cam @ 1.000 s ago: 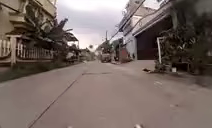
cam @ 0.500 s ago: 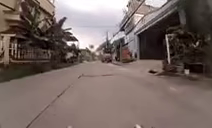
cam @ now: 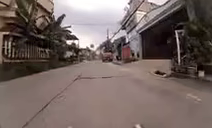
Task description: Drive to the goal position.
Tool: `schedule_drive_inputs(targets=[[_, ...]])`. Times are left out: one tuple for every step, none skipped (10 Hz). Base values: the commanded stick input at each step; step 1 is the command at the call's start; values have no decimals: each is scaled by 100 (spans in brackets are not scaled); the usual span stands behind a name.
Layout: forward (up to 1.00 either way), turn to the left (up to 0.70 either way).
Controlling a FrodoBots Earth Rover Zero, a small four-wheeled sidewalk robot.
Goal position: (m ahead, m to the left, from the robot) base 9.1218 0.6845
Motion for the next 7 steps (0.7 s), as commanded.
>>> schedule_drive_inputs(targets=[[100, 3], [100, 3], [100, 3], [100, 3], [100, 3], [100, 3], [100, 3]])
